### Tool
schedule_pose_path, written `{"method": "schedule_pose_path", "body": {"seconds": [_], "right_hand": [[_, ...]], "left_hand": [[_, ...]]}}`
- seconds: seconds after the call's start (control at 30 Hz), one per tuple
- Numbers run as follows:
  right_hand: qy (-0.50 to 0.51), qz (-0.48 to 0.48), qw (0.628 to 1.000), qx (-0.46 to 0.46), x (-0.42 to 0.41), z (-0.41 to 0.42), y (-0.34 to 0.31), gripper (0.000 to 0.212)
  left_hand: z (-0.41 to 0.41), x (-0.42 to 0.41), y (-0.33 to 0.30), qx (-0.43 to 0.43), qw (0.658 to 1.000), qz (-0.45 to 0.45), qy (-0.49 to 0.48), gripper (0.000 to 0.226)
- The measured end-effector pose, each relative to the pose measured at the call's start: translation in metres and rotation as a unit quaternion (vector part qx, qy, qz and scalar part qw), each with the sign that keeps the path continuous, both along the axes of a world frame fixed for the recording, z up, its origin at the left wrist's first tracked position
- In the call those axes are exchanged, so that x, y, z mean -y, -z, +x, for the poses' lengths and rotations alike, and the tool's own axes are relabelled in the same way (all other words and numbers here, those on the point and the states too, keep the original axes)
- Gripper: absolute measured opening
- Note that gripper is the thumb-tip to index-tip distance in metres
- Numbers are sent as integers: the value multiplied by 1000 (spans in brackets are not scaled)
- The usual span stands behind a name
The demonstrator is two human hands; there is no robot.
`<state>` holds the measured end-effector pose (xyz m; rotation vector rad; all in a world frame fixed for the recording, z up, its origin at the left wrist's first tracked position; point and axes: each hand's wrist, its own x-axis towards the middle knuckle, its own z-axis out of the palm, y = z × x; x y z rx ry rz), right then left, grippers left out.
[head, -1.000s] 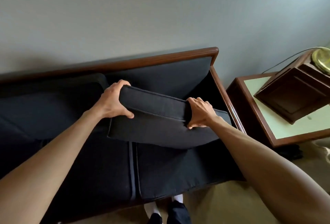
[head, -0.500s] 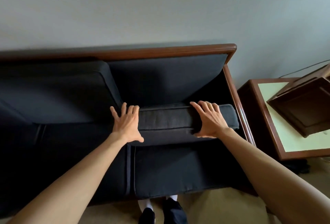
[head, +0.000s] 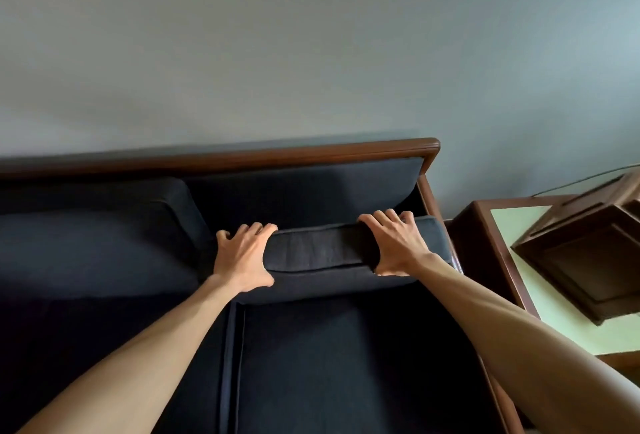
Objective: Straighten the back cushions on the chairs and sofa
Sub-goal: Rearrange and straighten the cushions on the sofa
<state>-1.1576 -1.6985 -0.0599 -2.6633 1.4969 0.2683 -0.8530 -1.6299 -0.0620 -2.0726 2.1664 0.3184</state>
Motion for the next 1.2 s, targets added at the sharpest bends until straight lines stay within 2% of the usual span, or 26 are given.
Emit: {"method": "schedule_pose_path", "body": {"seconds": [0.13,0.43,0.7,0.87,1.03,1.2], "right_hand": [[7,6,1000,-9,28,-1,3,102],[6,25,1000,4,71,3,29,113],[26,32,999,7,93,7,37,105],[86,-16,996,25,90,13,47,90],[90,2,996,-13,114,22,44,89],[94,21,995,-18,112,20,47,89]], "left_hand": [[-1,31,-1,5,1000,-13,5,96],[8,79,19,-24,999,32,-27,106],[12,108,30,-13,998,42,-35,120],[9,102,44,-6,1000,-2,-17,110],[10,99,57,-2,998,-67,12,92],[11,102,57,-16,999,-44,5,87]]}}
